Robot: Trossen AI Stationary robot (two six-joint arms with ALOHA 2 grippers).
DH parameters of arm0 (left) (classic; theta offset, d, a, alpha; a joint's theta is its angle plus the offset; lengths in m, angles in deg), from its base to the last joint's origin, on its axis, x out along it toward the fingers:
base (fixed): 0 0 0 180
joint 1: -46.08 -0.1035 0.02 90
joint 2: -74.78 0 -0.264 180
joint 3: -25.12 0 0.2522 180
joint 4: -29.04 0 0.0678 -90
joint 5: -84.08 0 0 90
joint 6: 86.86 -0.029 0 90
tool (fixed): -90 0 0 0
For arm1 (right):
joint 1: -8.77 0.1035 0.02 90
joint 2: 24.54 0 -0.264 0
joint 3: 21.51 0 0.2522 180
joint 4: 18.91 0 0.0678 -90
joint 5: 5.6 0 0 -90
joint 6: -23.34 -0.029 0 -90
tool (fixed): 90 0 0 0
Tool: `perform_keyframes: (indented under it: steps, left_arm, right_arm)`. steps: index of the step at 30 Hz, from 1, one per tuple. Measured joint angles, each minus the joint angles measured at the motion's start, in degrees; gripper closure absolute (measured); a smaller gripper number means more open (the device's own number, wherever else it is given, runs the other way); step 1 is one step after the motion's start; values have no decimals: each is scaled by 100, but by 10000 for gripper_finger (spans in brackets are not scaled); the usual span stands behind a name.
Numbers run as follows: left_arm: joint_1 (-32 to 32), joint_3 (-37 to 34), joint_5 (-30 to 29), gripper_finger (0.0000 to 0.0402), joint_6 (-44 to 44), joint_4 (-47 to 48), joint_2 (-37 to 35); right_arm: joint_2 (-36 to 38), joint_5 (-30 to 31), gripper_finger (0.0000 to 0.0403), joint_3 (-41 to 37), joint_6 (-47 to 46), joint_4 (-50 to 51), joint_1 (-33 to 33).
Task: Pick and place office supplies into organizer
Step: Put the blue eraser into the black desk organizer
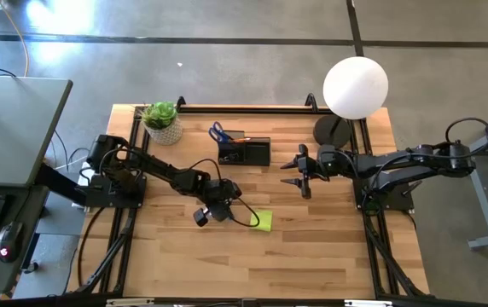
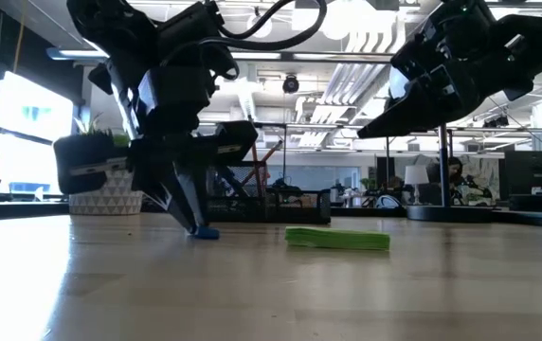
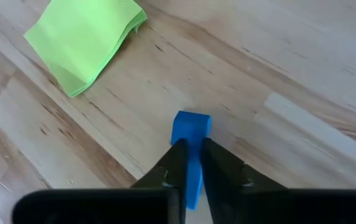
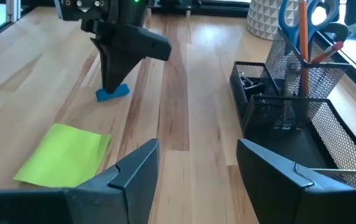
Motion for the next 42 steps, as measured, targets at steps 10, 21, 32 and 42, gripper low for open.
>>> perform_keyframes:
  steps: [10, 21, 32, 42]
  left_arm:
    - [-28, 375, -495, 393, 323, 320, -136]
    - [-122, 1467, -1817, 394, 323, 1842, -149]
    - [-505, 1523, 300, 355, 718, 1880, -114]
    - [-500, 1409, 648, 196, 430, 1342, 481]
  right_arm:
    - [0, -1, 192, 0, 165, 72, 0]
    - [0, 0, 192, 0, 215, 92, 0]
    - [0, -13, 192, 0, 211, 114, 0]
    - [2, -28, 192, 0, 173, 111, 1]
